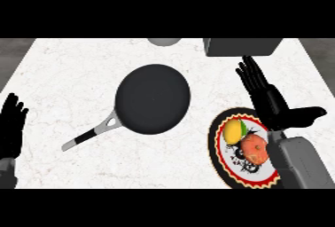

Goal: Pick the squash from the plate and place it in the pan

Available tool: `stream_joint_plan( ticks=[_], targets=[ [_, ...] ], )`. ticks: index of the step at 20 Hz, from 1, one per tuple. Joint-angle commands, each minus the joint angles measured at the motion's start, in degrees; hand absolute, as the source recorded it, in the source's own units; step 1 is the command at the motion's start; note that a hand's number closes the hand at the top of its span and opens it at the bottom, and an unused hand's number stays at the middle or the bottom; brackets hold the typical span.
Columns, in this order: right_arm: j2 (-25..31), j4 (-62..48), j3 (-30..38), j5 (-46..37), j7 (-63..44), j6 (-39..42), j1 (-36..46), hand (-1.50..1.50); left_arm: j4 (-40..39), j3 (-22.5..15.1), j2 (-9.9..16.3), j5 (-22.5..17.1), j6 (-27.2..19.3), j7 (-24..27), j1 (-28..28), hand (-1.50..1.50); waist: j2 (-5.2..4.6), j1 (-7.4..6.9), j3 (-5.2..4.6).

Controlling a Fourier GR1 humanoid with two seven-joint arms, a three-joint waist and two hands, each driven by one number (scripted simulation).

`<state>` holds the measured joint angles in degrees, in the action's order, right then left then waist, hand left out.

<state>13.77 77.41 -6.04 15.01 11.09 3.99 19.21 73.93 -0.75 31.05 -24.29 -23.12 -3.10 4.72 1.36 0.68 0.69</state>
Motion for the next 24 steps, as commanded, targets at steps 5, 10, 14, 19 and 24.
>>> stream_joint_plan(
  ticks=[5, 10, 14, 19, 24],
  targets=[
    [4.5, 12.2, 3.6, 4.6, -3.2, 4.7, -3.7, -1.5, 0.1, -5.6, 6.4, 9.0, 3.4, -5.4, 1.5, 0.0, -1.11, 0.76, -0.68],
    [6.5, 2.7, 14.9, -9.3, -1.4, -19.7, -9.7, 1.5, -0.6, -5.6, 4.8, 7.7, 3.3, -4.6, -2.4, 0.0, -1.34, 5.39, -0.74],
    [-4.5, 12.3, 16.0, -2.6, 13.3, -18.8, -21.6, -1.5, -0.2, -8.5, 4.3, 10.0, 4.4, -6.6, 0.0, 0.0, -1.08, 2.08, -0.62],
    [1.0, 24.7, 12.5, -7.4, 10.9, -13.2, -33.4, -1.5, -2.8, -7.5, 2.2, 11.0, 6.4, -6.2, 2.3, 0.0, -1.26, 0.48, -0.74],
    [11.4, 35.0, 14.1, -14.4, -4.6, -14.5, -37.4, -1.5, 0.8, -8.7, 1.3, 11.9, 4.7, -7.9, 1.0, 0.0, -1.07, 0.45, -0.87]
  ],
)
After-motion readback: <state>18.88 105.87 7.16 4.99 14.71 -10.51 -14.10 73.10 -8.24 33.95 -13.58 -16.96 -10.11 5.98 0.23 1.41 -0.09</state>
